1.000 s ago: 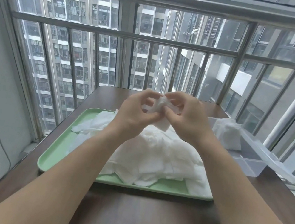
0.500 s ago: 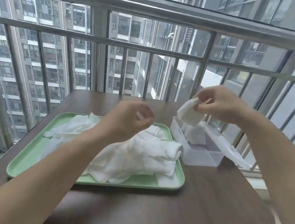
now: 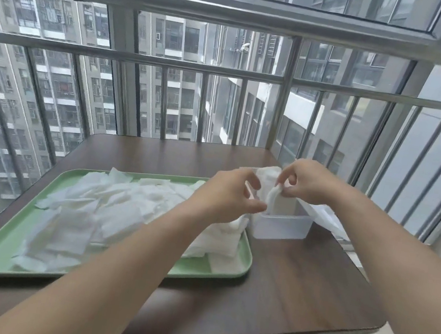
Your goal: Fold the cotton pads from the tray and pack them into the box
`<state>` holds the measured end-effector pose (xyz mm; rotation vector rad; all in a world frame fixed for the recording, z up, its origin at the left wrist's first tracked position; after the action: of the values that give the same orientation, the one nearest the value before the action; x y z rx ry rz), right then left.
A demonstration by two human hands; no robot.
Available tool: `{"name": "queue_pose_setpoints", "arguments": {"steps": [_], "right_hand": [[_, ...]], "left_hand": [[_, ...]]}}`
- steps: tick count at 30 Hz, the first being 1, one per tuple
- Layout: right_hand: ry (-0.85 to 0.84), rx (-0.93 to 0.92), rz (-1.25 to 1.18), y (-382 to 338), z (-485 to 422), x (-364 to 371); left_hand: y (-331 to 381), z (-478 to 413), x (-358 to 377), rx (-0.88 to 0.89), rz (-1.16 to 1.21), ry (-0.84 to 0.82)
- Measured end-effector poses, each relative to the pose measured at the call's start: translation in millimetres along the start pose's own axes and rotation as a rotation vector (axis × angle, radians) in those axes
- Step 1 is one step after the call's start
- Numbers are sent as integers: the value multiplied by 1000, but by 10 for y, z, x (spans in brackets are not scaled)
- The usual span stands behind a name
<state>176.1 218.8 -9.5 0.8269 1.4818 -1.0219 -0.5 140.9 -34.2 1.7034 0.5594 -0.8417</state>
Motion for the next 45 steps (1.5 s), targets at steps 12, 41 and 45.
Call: {"name": "queue_pose_setpoints", "arguments": {"steps": [12,41,45], "right_hand": [[64,69,-67,94,-76,80],[-248,-220,331,-1141,203,331],[-182,-251,346,-1147,195,305]], "left_hand": [[-23,-84,96,-14,11,-30],[-649,398,-690,-99,144,115],[-667,440,-722,-95,162,136]]}}
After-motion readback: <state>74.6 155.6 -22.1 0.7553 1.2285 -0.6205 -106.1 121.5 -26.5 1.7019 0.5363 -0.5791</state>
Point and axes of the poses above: each hand's wrist, its own z-axis away from the middle knuckle, its own x-axis out of the palm, y = z × x, the point moved 4 cm from there along -z, towards the middle knuckle, and after that the axes turned 5 degrees about -y, right-handed, at the moved point
